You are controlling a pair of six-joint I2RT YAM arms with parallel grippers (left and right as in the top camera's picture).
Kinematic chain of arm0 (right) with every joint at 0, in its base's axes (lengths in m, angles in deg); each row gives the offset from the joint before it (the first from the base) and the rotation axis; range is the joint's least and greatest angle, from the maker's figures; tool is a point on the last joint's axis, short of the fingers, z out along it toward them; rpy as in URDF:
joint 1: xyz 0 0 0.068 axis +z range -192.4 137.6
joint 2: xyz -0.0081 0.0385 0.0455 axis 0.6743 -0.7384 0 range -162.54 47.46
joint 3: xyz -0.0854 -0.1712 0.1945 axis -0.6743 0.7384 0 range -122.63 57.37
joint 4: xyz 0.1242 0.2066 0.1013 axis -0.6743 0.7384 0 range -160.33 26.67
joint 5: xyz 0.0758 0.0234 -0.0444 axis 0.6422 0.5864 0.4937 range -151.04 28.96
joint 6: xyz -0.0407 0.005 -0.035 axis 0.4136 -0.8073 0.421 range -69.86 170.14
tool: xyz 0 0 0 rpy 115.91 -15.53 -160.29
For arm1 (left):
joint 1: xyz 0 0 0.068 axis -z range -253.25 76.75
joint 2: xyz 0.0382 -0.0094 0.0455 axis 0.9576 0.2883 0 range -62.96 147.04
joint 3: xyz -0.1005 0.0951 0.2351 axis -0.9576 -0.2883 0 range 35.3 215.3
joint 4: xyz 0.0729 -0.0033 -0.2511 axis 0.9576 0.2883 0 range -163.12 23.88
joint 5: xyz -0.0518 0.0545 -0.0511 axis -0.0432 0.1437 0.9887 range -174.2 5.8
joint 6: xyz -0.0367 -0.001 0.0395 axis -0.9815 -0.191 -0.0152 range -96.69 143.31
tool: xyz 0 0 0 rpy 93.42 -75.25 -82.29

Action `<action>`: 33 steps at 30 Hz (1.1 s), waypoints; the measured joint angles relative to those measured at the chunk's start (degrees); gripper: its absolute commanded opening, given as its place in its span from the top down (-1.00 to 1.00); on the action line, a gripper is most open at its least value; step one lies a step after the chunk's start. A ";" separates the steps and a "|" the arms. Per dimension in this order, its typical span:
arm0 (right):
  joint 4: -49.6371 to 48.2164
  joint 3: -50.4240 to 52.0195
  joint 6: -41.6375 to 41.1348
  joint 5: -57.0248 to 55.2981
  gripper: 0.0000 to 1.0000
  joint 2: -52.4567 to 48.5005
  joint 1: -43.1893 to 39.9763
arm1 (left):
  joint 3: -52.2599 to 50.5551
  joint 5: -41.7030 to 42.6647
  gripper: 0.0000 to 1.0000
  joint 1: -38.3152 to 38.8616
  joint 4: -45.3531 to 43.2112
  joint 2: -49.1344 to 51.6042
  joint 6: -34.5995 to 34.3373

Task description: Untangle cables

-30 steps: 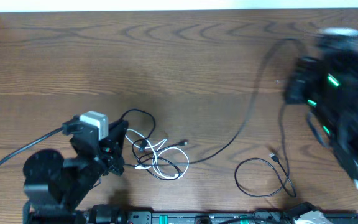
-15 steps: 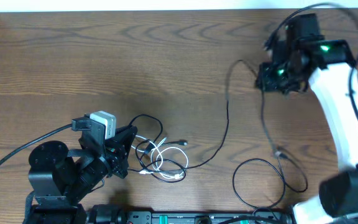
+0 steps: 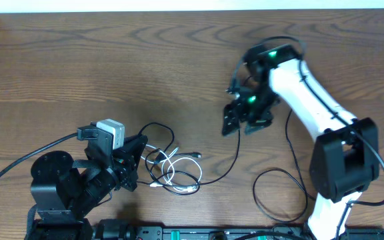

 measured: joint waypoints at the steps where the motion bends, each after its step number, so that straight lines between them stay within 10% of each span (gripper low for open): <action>1: -0.46 0.00 -1.27 -0.26 -0.46 0.00 1.14 | 0.00 0.00 0.85 0.00 0.00 0.00 0.00; 9: -7.50 0.00 -18.21 -10.95 -0.51 0.00 8.46 | 0.00 0.00 0.85 0.00 0.31 0.00 0.07; 18: -2.97 -0.02 -18.43 -27.39 -0.55 0.00 17.62 | 0.00 -0.02 0.85 0.00 0.90 0.00 0.26; 22: 4.87 0.02 -31.61 -31.76 -0.38 0.00 18.51 | 0.00 -0.02 0.85 0.00 1.01 0.00 0.26; 33: -0.11 0.09 -68.43 -29.94 -0.80 0.00 26.73 | 0.00 -0.02 0.85 0.00 1.05 0.00 0.26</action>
